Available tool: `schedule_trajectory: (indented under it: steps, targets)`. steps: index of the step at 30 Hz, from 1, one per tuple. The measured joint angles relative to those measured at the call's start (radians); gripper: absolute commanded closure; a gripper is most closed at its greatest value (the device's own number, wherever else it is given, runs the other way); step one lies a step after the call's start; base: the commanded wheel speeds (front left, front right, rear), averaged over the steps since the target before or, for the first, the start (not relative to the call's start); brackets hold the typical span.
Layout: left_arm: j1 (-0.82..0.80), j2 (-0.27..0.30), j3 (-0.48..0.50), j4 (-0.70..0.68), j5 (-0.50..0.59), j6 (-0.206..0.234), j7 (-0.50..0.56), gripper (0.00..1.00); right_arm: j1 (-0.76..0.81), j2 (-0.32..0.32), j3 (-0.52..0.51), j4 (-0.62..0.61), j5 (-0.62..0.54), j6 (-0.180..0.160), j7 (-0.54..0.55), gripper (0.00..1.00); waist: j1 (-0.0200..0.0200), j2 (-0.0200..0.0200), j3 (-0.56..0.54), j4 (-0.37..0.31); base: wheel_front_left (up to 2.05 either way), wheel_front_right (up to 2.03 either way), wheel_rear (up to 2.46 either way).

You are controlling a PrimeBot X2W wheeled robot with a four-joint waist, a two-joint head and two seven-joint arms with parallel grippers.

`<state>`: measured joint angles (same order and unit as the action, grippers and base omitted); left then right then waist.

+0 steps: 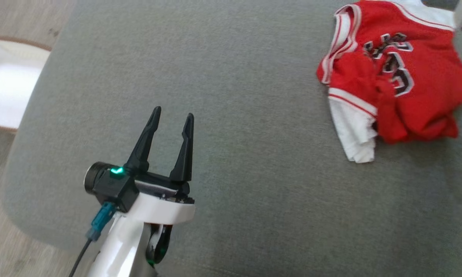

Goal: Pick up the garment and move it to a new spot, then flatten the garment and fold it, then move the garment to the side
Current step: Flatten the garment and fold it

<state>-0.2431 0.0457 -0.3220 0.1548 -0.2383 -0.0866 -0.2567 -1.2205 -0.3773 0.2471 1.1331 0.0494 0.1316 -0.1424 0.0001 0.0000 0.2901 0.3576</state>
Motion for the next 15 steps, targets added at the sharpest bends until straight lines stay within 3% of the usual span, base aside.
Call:
schedule_trajectory:
  steps: [8,15]
  targets:
    - [0.001,0.0,0.038,-0.003,0.021,-0.002,0.0,0.0,0.102,0.111,-0.008,-0.058,0.002,0.0,-0.103,0.0,-0.0001,0.0,-0.032,-0.1,0.0,0.0,0.0]
    - [0.009,-0.001,0.061,-0.013,0.039,-0.011,0.0,0.0,0.353,0.148,-0.059,-0.387,0.058,0.0,-0.11,0.0,-0.0002,0.0,-0.071,-0.215,0.0,0.0,0.0]
